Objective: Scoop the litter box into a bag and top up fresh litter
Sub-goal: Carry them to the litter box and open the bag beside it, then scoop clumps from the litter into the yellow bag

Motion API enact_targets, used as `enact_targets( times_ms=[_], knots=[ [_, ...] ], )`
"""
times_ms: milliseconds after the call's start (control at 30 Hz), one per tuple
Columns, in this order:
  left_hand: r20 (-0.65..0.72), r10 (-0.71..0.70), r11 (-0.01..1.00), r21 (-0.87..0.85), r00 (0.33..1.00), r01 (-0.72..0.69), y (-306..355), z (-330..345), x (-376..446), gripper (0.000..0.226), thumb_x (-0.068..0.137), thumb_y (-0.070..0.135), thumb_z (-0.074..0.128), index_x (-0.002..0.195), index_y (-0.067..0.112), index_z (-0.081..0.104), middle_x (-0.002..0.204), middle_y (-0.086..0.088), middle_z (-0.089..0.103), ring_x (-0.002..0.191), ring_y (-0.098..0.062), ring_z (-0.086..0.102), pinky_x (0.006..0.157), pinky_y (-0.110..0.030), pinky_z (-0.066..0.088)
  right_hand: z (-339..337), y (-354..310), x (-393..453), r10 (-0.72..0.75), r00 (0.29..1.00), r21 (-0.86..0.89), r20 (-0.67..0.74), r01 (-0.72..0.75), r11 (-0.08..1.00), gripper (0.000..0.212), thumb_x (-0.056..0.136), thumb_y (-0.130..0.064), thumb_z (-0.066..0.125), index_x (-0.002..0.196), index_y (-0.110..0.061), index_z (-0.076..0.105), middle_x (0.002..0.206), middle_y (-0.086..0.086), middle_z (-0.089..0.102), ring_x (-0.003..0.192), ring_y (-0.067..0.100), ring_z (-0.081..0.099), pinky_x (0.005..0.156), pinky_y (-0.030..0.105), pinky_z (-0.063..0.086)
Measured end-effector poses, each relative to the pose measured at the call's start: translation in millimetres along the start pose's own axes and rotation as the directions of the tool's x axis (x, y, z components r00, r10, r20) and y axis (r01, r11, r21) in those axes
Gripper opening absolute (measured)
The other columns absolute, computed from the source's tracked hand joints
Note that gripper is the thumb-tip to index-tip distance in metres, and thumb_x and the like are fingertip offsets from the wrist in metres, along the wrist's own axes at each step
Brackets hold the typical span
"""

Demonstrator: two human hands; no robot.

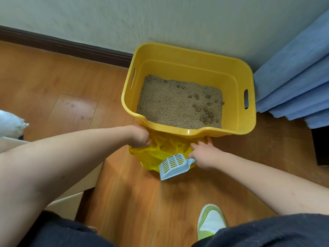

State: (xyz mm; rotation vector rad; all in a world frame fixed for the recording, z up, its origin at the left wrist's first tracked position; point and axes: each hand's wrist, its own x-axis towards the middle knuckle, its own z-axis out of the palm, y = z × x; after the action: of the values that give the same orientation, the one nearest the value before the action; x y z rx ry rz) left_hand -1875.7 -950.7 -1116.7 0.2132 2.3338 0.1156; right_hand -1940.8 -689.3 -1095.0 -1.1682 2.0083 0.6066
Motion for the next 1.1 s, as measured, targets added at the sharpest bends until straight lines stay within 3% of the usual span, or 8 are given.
enact_targets(
  times_ms=[200,367,567,667,733,833,933,1100],
  knots=[
    [-0.137,0.008,0.997,-0.070,0.991,-0.017,-12,-5,-8,0.023,0.080,0.027,0.068,0.097,0.013,0.065,0.094,-0.005,0.061,0.098,-0.028,0.059,0.076,-0.033,0.049,-1,8,-6,0.026,0.999,0.073,-0.037,-0.024,0.997,0.027,0.093,-0.024,0.044,0.110,-0.035,0.063,0.146,0.009,0.036,0.144,0.036,0.013,0.111,0.067,-0.002],
    [-0.134,0.166,0.968,0.209,0.977,-0.136,-10,3,-13,0.079,0.074,0.044,0.076,0.141,0.029,0.037,0.142,-0.005,0.043,0.134,-0.028,0.038,0.111,-0.036,0.029,6,8,-13,0.019,0.993,0.120,-0.113,-0.005,0.993,0.035,0.090,-0.015,0.044,0.113,-0.034,0.061,0.152,0.006,0.030,0.145,0.035,0.010,0.112,0.065,-0.002],
    [-0.081,0.253,0.893,0.403,0.964,-0.201,5,11,-15,0.087,0.078,0.071,0.054,0.149,0.028,0.027,0.155,-0.007,0.029,0.141,-0.030,0.028,0.116,-0.043,0.014,13,16,-26,-0.085,0.944,0.133,-0.318,0.133,0.982,0.040,0.086,-0.012,0.047,0.121,-0.027,0.060,0.150,-0.009,0.038,0.144,0.016,0.019,0.117,0.045,0.002],
    [-0.188,0.334,0.878,0.419,0.924,-0.232,8,13,-16,0.074,0.083,0.069,0.041,0.136,0.018,0.048,0.142,-0.009,0.047,0.131,-0.027,0.044,0.107,-0.041,0.032,23,19,-27,-0.094,0.862,0.169,-0.498,0.202,0.965,0.044,0.073,-0.008,0.052,0.112,-0.022,0.067,0.137,-0.007,0.054,0.139,0.018,0.035,0.117,0.042,0.015],
    [-0.255,0.388,0.865,0.433,0.886,-0.255,4,13,-17,0.063,0.079,0.063,0.040,0.112,0.015,0.064,0.115,-0.009,0.064,0.106,-0.027,0.061,0.088,-0.038,0.050,28,22,-28,-0.079,0.771,0.187,-0.632,0.250,0.950,0.047,0.061,-0.008,0.050,0.102,-0.020,0.070,0.123,-0.006,0.064,0.129,0.019,0.046,0.113,0.040,0.023],
    [-0.316,0.445,0.845,0.459,0.838,-0.275,-2,13,-13,0.036,0.075,0.046,0.053,0.086,0.013,0.064,0.084,-0.005,0.063,0.076,-0.025,0.064,0.061,-0.032,0.055,21,18,-35,-0.049,0.697,0.245,-0.716,0.315,0.917,0.038,0.060,-0.009,0.044,0.088,-0.017,0.068,0.092,-0.003,0.068,0.101,0.022,0.057,0.094,0.035,0.034],
    [-0.335,0.502,0.825,0.463,0.798,-0.325,2,2,-16,0.025,0.077,0.035,0.050,0.075,0.013,0.061,0.071,-0.004,0.060,0.059,-0.026,0.059,0.044,-0.030,0.048,3,10,-43,0.105,0.710,0.478,-0.697,0.350,0.806,0.016,0.069,-0.006,0.049,0.076,-0.013,0.061,0.071,-0.003,0.058,0.070,0.024,0.058,0.063,0.033,0.039],
    [-0.322,0.666,0.709,0.553,0.673,-0.438,13,-21,-19,0.016,0.078,0.027,0.054,0.074,0.012,0.056,0.070,-0.005,0.055,0.060,-0.026,0.056,0.052,-0.031,0.047,-47,11,-54,0.379,0.754,0.835,-0.536,0.408,0.370,0.030,0.086,0.002,0.050,0.089,-0.024,0.063,0.076,-0.004,0.066,0.057,0.007,0.055,0.057,0.026,0.045]
  ],
)
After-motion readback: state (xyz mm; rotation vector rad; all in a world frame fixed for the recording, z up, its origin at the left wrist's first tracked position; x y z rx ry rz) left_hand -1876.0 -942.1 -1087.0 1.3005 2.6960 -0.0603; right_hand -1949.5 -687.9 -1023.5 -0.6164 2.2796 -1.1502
